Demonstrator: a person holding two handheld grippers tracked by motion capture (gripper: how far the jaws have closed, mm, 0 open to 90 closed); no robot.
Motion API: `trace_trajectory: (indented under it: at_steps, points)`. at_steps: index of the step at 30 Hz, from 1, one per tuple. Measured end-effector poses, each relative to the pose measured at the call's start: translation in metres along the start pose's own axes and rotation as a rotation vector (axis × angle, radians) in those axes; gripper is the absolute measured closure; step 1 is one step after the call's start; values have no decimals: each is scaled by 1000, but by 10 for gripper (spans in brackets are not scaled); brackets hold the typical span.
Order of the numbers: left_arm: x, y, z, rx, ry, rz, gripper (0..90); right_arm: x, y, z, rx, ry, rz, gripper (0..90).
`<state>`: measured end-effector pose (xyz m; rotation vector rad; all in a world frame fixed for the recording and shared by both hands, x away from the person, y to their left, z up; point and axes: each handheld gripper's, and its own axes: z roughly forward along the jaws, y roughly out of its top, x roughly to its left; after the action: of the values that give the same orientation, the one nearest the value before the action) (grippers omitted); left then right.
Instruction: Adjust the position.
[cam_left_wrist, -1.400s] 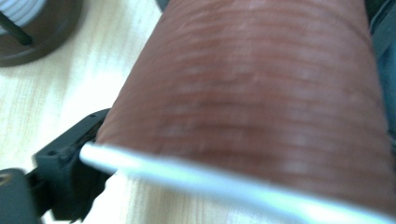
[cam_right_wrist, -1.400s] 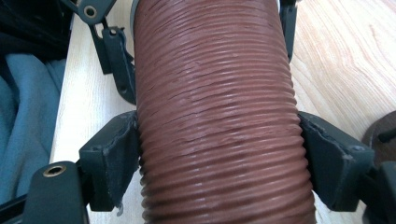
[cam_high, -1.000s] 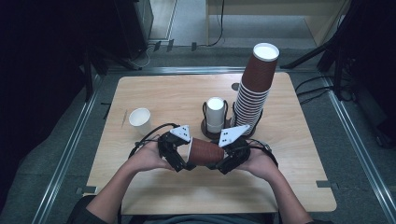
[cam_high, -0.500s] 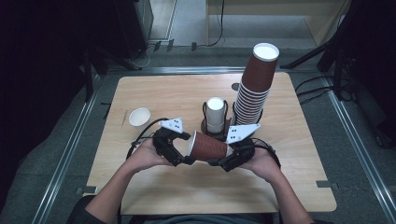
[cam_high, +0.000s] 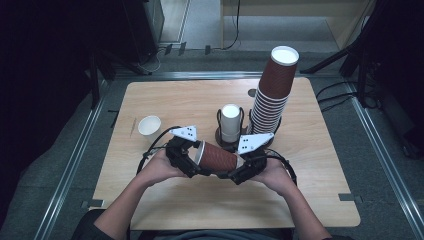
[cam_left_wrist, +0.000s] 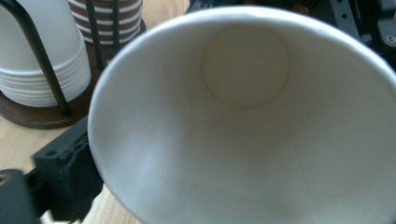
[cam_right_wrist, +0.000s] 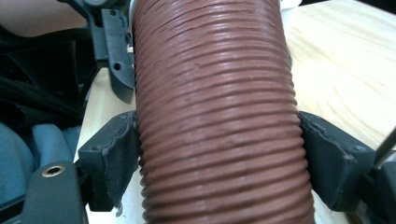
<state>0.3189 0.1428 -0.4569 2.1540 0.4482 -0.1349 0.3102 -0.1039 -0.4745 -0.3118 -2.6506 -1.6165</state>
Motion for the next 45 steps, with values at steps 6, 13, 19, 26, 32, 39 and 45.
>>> trace_trajectory:
  at_steps: [6,13,19,26,32,39,45]
  points:
    - [-1,0,-2,-12,6,12,51,0,-1,0,9,3,-4,196]
    - [-2,0,-3,8,3,18,66,1,1,1,38,8,6,198]
    - [1,0,-10,-2,11,10,66,1,1,0,83,-14,20,165]
    - [2,-1,-14,37,40,23,66,1,0,-2,121,-34,20,147]
    - [3,-1,-13,94,68,43,65,1,-3,0,163,-44,25,148]
    - [2,0,-2,209,111,83,66,-1,-8,8,208,-47,16,152]
    - [0,2,6,277,125,103,65,0,-9,14,230,-43,12,154]
